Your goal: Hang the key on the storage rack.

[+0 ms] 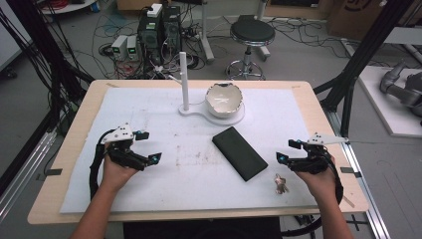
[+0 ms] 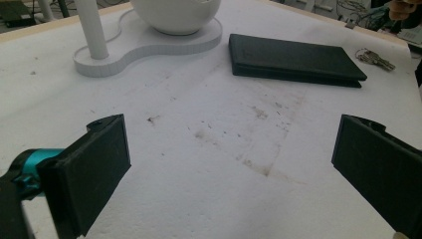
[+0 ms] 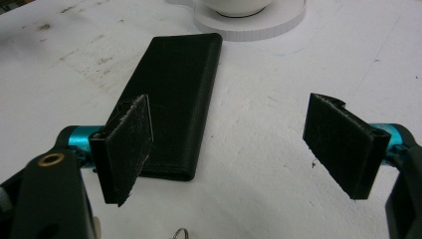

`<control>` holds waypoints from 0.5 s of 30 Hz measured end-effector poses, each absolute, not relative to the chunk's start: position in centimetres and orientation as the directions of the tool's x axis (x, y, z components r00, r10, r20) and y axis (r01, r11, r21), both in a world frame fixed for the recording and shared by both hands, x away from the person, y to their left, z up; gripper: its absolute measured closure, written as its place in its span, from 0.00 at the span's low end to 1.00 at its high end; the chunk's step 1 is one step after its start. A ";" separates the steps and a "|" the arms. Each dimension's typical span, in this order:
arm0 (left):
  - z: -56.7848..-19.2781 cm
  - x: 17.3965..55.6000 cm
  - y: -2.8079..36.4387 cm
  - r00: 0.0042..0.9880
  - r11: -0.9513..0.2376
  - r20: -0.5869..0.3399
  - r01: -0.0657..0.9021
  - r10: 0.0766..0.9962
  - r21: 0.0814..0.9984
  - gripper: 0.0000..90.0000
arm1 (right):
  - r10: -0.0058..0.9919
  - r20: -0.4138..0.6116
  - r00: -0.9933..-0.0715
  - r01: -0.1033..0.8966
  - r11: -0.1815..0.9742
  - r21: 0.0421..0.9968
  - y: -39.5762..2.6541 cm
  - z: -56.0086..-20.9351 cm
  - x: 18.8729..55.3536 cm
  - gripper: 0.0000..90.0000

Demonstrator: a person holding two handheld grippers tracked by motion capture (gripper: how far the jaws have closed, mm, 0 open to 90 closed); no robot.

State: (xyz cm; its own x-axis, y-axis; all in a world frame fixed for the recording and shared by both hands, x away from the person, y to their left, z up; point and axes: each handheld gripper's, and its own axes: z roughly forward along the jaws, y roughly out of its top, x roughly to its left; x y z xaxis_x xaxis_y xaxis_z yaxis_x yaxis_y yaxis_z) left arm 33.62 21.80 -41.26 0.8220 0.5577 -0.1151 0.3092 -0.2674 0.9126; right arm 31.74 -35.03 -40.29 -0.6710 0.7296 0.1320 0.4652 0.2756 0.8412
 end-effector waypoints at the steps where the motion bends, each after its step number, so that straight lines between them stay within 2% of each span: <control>1: -41.2 33.7 21.9 0.822 -0.265 -0.116 0.309 0.558 0.913 0.02 | 0.729 0.133 -0.672 0.467 0.277 0.840 -35.1 -40.3 31.7 0.22; 15: -41.6 33.7 21.2 0.833 -0.273 -0.111 0.299 0.541 0.914 0.02 | 0.730 0.148 -0.668 0.496 0.287 0.820 -36.0 -41.0 29.9 0.22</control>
State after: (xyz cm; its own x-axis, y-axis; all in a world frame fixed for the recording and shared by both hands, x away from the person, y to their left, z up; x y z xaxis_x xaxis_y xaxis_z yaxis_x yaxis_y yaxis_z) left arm 33.75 21.18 -41.57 0.8334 0.5413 -0.1114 0.2994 -0.2728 0.9143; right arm 29.91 -36.04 -40.96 -0.6675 0.7296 0.1484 0.4957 0.2867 0.8198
